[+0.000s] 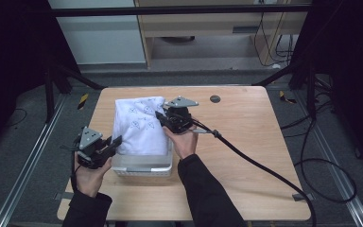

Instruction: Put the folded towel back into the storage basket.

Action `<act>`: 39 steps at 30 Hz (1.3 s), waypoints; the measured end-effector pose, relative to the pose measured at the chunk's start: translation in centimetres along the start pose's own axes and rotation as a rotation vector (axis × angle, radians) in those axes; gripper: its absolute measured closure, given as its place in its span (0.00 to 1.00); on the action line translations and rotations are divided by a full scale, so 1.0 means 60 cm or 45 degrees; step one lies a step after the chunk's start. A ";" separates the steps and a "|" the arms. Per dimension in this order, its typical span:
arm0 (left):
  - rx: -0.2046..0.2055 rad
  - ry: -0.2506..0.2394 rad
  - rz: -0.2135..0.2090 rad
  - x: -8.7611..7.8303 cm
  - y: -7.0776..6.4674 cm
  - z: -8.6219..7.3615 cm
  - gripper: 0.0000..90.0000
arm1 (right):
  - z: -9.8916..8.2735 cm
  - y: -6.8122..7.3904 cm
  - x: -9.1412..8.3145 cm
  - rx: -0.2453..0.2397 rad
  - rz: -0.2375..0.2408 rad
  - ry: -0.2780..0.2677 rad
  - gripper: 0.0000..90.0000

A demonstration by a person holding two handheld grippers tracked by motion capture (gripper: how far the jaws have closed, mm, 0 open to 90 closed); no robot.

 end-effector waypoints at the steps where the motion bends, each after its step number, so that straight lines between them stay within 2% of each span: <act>1: 0.000 0.003 0.002 0.002 0.001 -0.001 0.85 | -0.002 0.000 0.003 0.002 0.001 0.003 0.80; 15: -0.003 0.066 0.017 0.023 0.010 -0.023 0.85 | -0.030 0.001 0.033 0.003 -0.015 0.058 0.80; 24: 0.002 0.102 0.022 0.037 0.011 -0.036 0.85 | -0.041 0.000 0.041 -0.005 -0.029 0.088 0.79; 39: 0.016 0.158 0.030 0.056 0.009 -0.052 0.85 | -0.066 -0.006 0.055 0.024 -0.040 0.136 0.79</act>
Point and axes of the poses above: each handheld gripper's, and its own axes: x roughly forward along the jaws, z roughly out of its top, y roughly to its left, the point moved 3 cm from there along x, roughly forward along the jaws, and after that the axes turned 2 degrees about -x, right-handed, at the moved point
